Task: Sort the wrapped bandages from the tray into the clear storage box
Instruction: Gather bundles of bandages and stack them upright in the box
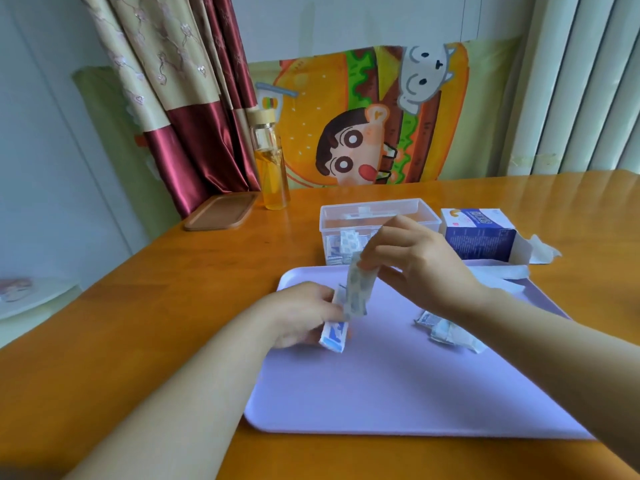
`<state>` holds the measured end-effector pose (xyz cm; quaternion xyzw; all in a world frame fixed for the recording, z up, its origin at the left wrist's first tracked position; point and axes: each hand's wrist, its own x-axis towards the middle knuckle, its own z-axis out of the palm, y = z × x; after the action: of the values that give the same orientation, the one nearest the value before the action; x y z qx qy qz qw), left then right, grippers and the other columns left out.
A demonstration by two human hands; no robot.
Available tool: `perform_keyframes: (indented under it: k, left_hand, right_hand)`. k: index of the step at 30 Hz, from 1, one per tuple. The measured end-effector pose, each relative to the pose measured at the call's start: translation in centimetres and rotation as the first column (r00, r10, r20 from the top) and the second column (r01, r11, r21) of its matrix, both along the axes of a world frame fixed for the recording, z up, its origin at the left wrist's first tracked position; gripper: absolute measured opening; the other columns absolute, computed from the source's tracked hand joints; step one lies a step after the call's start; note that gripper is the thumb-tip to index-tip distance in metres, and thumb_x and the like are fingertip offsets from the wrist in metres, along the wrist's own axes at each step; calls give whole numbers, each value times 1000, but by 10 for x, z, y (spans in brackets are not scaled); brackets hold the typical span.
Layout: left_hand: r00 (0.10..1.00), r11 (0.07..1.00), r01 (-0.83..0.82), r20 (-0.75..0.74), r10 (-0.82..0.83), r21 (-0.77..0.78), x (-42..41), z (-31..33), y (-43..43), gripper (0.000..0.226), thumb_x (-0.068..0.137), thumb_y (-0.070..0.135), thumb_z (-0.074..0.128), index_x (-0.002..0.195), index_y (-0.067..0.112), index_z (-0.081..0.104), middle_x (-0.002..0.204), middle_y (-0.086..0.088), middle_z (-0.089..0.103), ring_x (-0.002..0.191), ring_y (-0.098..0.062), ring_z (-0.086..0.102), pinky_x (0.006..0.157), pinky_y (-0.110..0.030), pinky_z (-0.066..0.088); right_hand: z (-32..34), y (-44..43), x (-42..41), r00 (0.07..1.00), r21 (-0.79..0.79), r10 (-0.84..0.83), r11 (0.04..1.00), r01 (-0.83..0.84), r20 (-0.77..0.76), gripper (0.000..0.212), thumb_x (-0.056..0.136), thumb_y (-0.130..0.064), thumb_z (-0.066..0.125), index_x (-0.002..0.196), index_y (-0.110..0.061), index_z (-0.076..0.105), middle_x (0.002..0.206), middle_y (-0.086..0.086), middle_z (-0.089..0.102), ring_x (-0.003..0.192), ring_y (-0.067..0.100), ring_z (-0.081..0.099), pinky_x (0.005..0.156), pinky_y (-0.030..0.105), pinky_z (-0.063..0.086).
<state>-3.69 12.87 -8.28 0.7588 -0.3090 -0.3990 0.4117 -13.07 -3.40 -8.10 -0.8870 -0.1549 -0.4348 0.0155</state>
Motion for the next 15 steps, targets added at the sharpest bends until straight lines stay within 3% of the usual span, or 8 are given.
perform_keyframes:
  k: [2, 5, 7, 9, 12, 15]
  left_hand:
    - [897, 956, -181, -437, 65, -231, -2, 4, -7, 17, 95, 6, 48, 99, 14, 62, 70, -2, 69, 70, -16, 68, 70, -33, 54]
    - [748, 915, -293, -663, 37, -279, 0, 3, -19, 27, 99, 23, 41, 118, 18, 59, 79, -7, 71, 75, -21, 69, 64, -31, 56]
    - [723, 930, -274, -690, 31, -245, 4, 1, -25, 39, 98, 44, 37, 117, 20, 62, 82, -6, 70, 75, -20, 69, 59, -24, 54]
    - [759, 935, -252, -650, 32, -248, 10, -2, -29, 42, 95, 51, 38, 106, 21, 65, 80, -4, 71, 75, -18, 68, 59, -23, 51]
    - [816, 930, -253, -576, 55, -269, 18, -5, -33, 22, 93, 31, 51, 106, 19, 64, 83, -5, 71, 75, -18, 67, 59, -24, 51]
    - [880, 946, -240, -460, 118, -218, 26, -12, -35, 17, 96, 15, 49, 107, 15, 63, 82, -4, 69, 68, -14, 65, 54, -22, 50]
  right_hand:
    - [-4, 2, 0, 998, -15, 6, 1000, -5, 63, 14, 85, -10, 62, 78, -10, 74, 83, 2, 67, 74, 25, 56, 58, 30, 47]
    - [-11, -1, 5, 999, -77, -9, 997, 13, 52, 16, 84, -13, 59, 81, -13, 75, 85, 2, 67, 75, 23, 53, 57, 30, 47]
    - [-12, -7, 9, 1000, -106, -22, 994, 24, 18, 17, 83, -13, 58, 83, -14, 75, 84, 2, 66, 75, 22, 52, 58, 30, 47]
    - [-14, -12, 10, 999, -118, -37, 992, 35, -19, 18, 84, -15, 57, 82, -15, 75, 83, 2, 65, 73, 23, 54, 59, 31, 48]
    - [-17, -17, 9, 994, -93, -78, 993, 71, -74, 17, 84, -15, 59, 82, -16, 76, 80, 1, 65, 70, 26, 57, 58, 31, 49]
    - [-17, -26, 10, 982, -93, -152, 986, 142, -110, 15, 73, -8, 68, 78, -19, 76, 74, -1, 64, 66, 26, 57, 56, 27, 45]
